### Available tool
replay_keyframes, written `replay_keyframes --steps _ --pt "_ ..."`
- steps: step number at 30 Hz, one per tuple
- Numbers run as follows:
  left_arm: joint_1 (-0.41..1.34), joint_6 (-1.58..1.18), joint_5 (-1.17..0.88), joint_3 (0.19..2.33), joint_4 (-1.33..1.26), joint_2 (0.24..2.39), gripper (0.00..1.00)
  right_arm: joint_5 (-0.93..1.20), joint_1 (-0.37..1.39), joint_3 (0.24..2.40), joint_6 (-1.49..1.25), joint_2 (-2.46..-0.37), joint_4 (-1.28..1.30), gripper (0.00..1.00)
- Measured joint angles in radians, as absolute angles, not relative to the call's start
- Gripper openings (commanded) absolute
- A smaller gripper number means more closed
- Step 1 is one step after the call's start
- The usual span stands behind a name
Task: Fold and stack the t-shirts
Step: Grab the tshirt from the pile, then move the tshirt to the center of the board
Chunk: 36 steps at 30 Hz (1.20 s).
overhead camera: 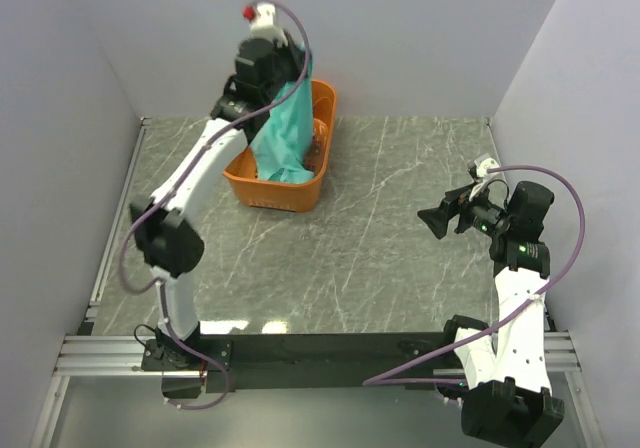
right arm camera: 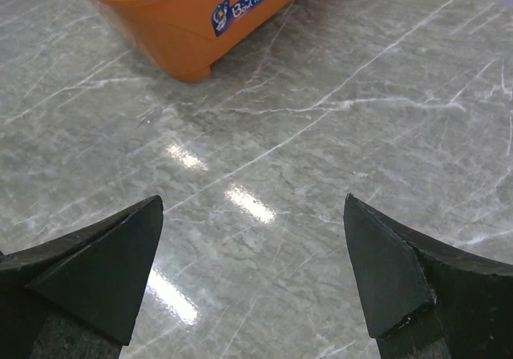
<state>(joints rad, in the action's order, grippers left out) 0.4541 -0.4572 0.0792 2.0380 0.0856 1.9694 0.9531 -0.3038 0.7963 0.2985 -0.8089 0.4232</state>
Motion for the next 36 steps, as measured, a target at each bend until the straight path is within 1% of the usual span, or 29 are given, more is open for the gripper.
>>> replay_keyframes --steps 5,8,10,15,24,32,34,36 --pt "0.574 -0.435 0.012 2.234 -0.05 1.789 0.01 0.954 -0.305 0.796 0.295 -0.809 0.422 0.99" --pt "0.64 -0.461 -0.033 2.37 -0.123 1.744 0.01 0.954 -0.308 0.796 0.29 -0.808 0.422 0.99" --pt "0.66 -0.49 -0.05 2.41 -0.181 1.722 0.01 0.954 -0.312 0.793 0.289 -0.807 0.421 0.99" --pt "0.727 -0.545 -0.067 2.441 -0.251 1.713 0.01 0.951 -0.324 0.792 0.286 -0.805 0.421 0.99" --pt "0.891 -0.529 -0.091 2.436 -0.202 1.772 0.01 0.939 -0.328 0.792 0.287 -0.801 0.421 0.99" --pt "0.965 -0.512 -0.093 2.407 -0.197 1.765 0.01 0.922 -0.35 0.792 0.297 -0.797 0.424 0.99" --pt "1.007 -0.491 -0.094 2.414 -0.196 1.768 0.01 0.909 -0.355 0.792 0.297 -0.798 0.424 0.99" --pt "1.084 -0.448 -0.088 2.445 -0.197 1.782 0.01 0.893 -0.36 0.792 0.296 -0.798 0.424 0.99"
